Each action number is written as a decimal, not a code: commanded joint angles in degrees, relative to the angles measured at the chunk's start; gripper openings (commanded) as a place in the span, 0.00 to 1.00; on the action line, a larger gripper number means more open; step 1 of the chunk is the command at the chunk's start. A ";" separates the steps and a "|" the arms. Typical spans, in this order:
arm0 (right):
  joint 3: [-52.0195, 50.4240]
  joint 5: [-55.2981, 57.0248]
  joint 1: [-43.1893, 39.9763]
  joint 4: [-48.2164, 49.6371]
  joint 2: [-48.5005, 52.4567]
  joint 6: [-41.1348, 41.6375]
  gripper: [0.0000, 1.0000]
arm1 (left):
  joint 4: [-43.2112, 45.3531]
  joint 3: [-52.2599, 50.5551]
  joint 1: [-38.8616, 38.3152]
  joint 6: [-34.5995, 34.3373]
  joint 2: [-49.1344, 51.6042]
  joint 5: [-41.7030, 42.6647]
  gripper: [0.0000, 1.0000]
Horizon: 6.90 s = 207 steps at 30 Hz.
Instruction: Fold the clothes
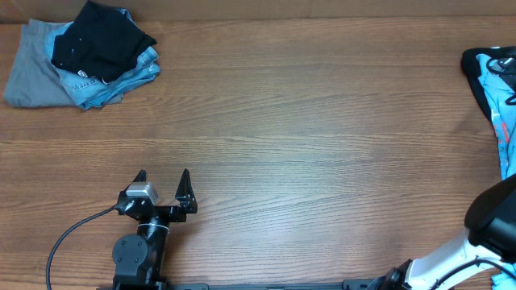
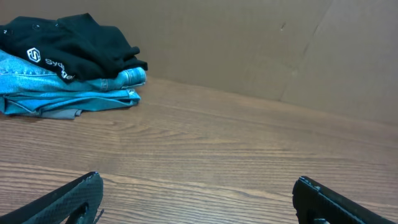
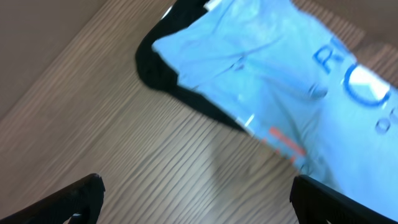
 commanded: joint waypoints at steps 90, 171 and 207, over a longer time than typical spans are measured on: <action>3.63 -13.73 -13.66 15.21 17.97 -11.04 0.04 | -0.02 -0.22 -0.26 0.66 -0.61 -0.59 1.00; -13.16 -14.38 34.73 -23.98 -5.55 12.17 1.00 | 11.04 0.00 -0.26 -16.28 -0.61 23.80 1.00; -13.46 -16.11 34.73 -24.26 -5.55 12.31 1.00 | -60.48 82.73 -0.87 -1.09 96.74 6.21 1.00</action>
